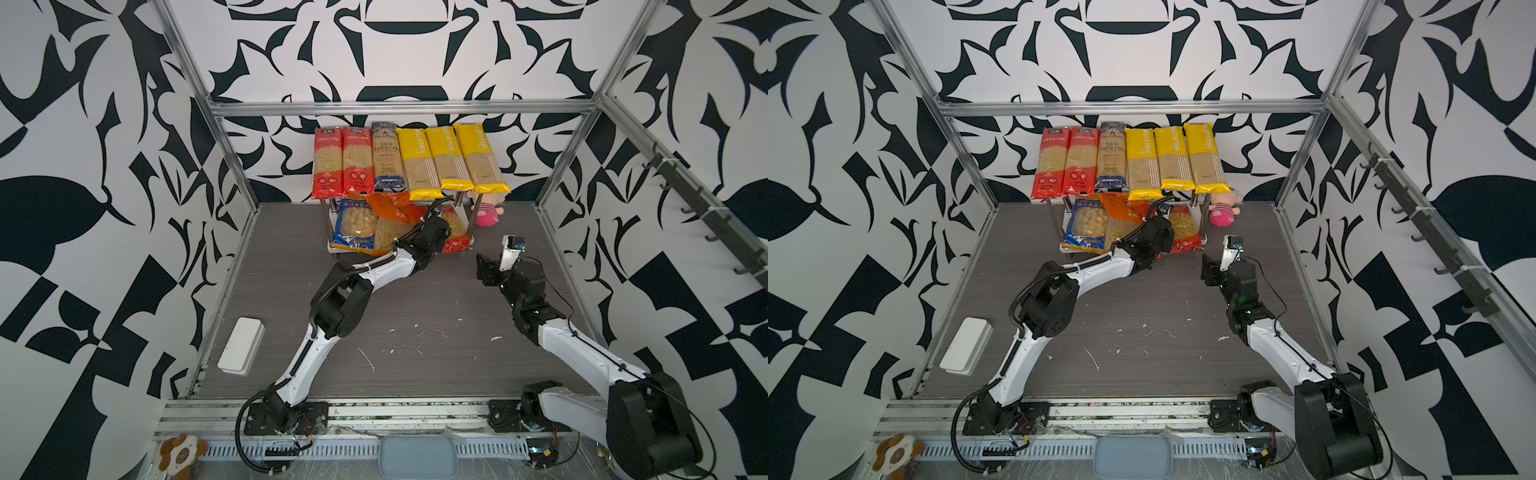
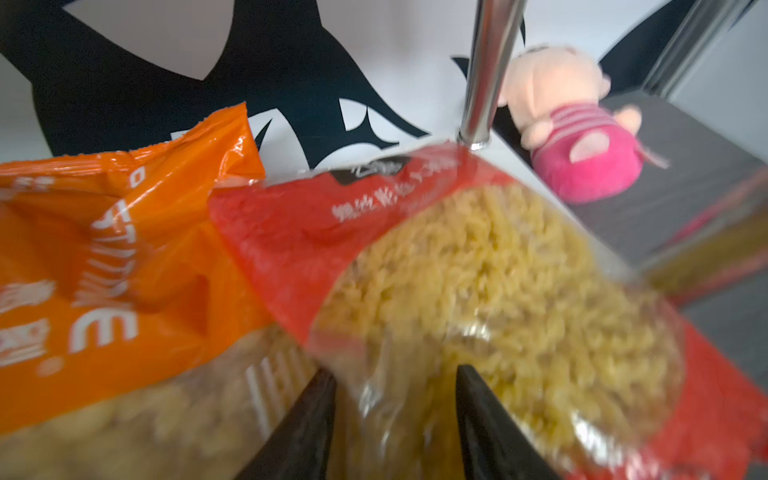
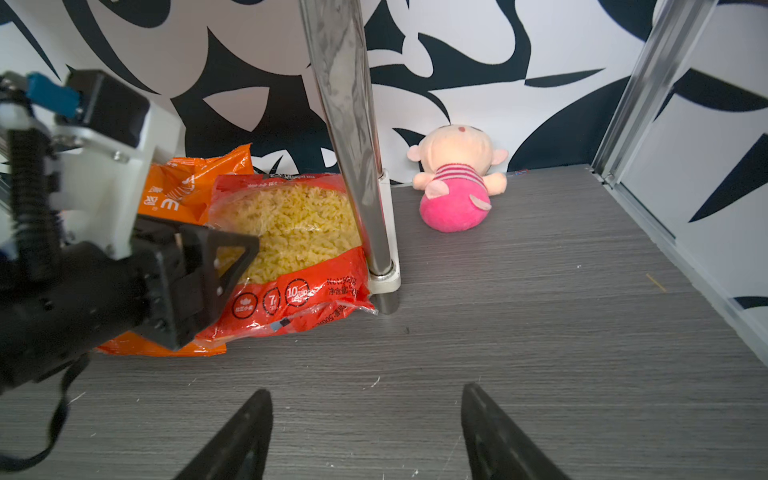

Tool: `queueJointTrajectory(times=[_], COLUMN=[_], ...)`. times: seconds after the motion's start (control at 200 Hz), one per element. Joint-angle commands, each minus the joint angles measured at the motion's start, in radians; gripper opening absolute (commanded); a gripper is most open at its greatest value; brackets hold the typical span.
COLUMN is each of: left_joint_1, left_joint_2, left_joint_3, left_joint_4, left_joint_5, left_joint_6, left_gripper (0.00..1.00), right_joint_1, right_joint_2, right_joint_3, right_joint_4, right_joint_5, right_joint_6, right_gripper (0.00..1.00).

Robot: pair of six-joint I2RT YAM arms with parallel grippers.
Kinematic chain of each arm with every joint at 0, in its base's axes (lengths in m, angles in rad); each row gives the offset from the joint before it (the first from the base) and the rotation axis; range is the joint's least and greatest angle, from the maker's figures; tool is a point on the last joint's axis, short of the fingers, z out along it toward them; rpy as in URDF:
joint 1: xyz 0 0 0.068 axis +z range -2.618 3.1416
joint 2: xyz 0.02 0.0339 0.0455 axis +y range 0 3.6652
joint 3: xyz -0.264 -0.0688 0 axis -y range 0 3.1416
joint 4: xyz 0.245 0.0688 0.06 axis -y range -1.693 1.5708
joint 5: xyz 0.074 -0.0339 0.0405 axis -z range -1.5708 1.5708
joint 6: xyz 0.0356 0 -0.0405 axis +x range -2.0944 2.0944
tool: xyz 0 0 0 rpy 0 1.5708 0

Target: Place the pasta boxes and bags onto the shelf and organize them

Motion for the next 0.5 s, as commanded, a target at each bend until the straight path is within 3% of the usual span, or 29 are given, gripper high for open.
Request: queueJointTrajectory(times=[0.0, 0.195, 0.335, 0.495], left_joint_1=[0.004, -0.015, -0.098, -0.155], left_joint_2=[-0.132, -0.296, -0.437, -0.567], left_joint_3=[-0.065, -0.247, -0.452, -0.656], left_joint_4=[0.014, 0.041, 0.122, 0.173], left_joint_5=[-0.003, -0.009, -0.086, -0.102], left_joint_6=[0.021, 0.033, 0.129, 0.112], left_gripper=[0.56, 0.60, 0.61, 0.62], right_joint_1=[-0.004, -0.004, -0.004, -0.005], right_joint_2=[-0.030, -0.066, -0.126, -0.188], right_joint_3=[0.001, 0.004, 0.019, 0.041], right_joint_4=[-0.001, -0.078, -0.203, -0.339], right_joint_5=[-0.030, -0.037, -0.044, -0.034], right_joint_6=[0.041, 0.058, 0.049, 0.056], right_gripper=[0.74, 0.73, 0.73, 0.73])
